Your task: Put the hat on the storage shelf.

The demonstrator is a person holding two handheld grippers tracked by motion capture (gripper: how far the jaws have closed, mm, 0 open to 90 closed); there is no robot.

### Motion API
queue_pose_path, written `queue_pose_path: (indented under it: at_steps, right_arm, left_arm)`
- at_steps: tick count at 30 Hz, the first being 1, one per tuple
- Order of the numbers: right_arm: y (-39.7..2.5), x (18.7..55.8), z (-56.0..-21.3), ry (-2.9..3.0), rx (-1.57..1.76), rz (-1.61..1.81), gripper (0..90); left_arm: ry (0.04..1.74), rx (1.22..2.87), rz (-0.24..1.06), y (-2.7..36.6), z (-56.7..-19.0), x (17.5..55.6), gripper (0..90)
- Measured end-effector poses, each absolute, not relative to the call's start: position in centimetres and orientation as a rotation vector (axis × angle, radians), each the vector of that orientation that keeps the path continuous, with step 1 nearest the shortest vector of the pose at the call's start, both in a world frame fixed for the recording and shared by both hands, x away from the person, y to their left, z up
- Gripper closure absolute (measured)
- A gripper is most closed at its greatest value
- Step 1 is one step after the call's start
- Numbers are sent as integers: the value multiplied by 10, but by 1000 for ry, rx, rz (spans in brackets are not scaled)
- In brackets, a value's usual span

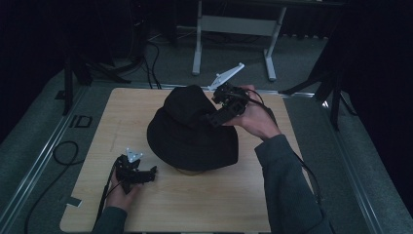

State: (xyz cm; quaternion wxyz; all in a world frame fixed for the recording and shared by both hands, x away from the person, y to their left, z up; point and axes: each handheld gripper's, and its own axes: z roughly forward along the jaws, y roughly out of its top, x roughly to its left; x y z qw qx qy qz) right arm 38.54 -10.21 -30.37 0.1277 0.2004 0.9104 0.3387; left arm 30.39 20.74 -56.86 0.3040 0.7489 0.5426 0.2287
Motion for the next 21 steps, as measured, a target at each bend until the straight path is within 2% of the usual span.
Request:
queue_pose_path:
  at_steps: [4,21]
  right_arm:
    - [-109,384,-302,2639,622,990,106]
    - [-129,372,-300,2627,629,1002,102]
  left_arm:
    - [1438,1984,605,207,-569,304,69]
    - [1438,1985,604,207,-568,304,69]
